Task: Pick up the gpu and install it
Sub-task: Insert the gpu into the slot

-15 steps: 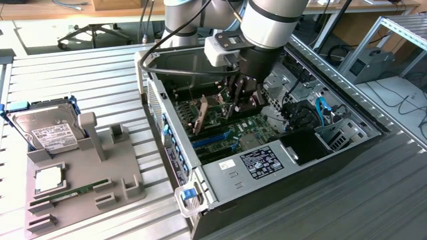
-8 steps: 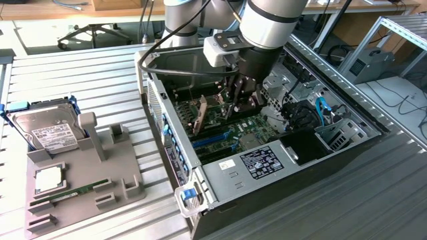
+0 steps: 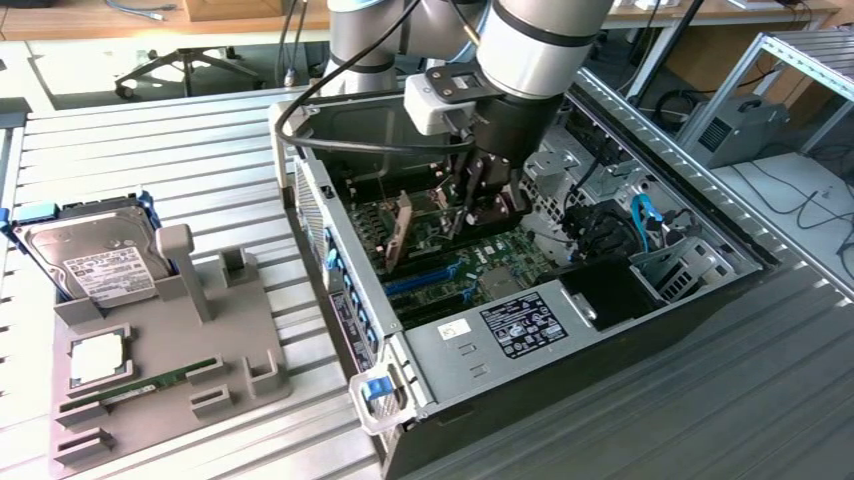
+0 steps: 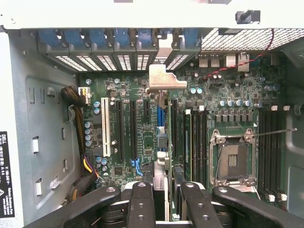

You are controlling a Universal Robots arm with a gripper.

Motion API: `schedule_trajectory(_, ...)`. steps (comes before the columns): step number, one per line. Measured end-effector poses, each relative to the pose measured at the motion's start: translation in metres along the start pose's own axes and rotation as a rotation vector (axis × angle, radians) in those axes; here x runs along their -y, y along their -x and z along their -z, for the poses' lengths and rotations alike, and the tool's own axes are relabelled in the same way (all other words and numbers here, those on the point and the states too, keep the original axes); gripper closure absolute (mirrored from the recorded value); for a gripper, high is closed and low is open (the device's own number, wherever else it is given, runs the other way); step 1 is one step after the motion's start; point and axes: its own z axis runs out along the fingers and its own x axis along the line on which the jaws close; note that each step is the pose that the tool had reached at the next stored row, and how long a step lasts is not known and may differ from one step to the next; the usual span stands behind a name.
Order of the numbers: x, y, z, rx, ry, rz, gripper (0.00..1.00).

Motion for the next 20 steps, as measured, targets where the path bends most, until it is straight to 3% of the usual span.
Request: schedule_trajectory(20,-0.0088,-0.0003,-0.0013,0.0000,0.0000,0.000,0.73)
